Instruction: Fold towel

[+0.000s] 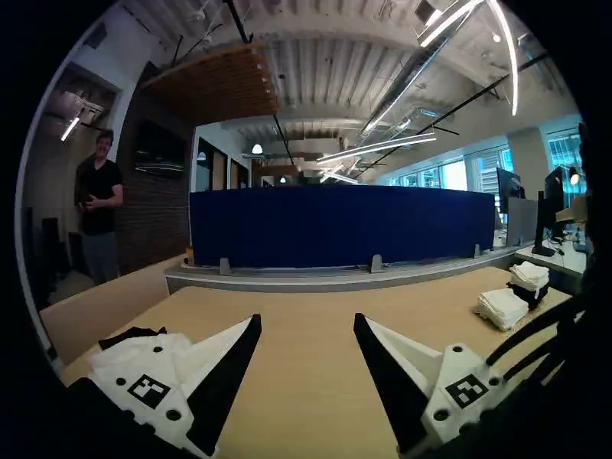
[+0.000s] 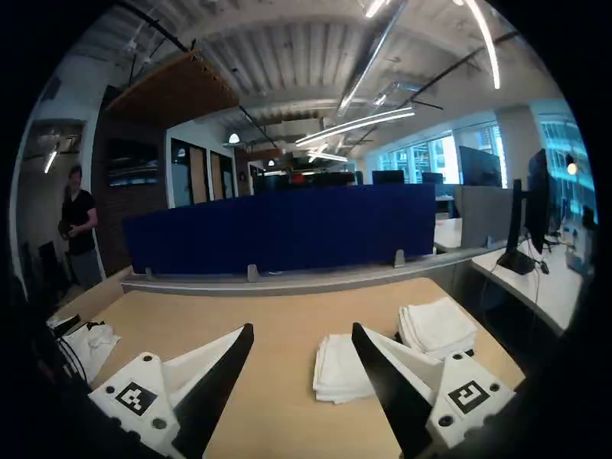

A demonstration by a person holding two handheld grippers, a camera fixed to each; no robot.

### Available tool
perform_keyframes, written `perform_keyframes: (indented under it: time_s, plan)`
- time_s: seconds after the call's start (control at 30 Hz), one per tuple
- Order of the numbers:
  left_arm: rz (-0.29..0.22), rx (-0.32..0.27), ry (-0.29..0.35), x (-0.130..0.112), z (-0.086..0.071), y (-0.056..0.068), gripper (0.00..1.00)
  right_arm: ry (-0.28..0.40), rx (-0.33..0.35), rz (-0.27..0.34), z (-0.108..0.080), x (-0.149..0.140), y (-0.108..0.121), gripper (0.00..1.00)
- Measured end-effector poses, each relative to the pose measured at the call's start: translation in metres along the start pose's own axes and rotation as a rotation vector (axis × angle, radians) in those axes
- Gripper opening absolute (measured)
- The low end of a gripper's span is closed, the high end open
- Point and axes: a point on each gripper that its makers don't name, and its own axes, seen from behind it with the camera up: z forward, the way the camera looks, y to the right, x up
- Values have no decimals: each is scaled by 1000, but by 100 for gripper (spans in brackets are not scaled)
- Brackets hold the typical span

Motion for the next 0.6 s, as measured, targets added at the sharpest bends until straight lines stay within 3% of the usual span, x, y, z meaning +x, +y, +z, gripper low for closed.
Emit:
perform_keyframes:
  time_s: [0.3, 0.6]
  plan:
    - [11, 13, 32, -34, 12, -21, 89, 1, -9, -10, 12, -13, -5, 99]
    - [-23, 23, 56, -53, 21, -35, 89, -13, 2, -39, 23, -29, -19, 99]
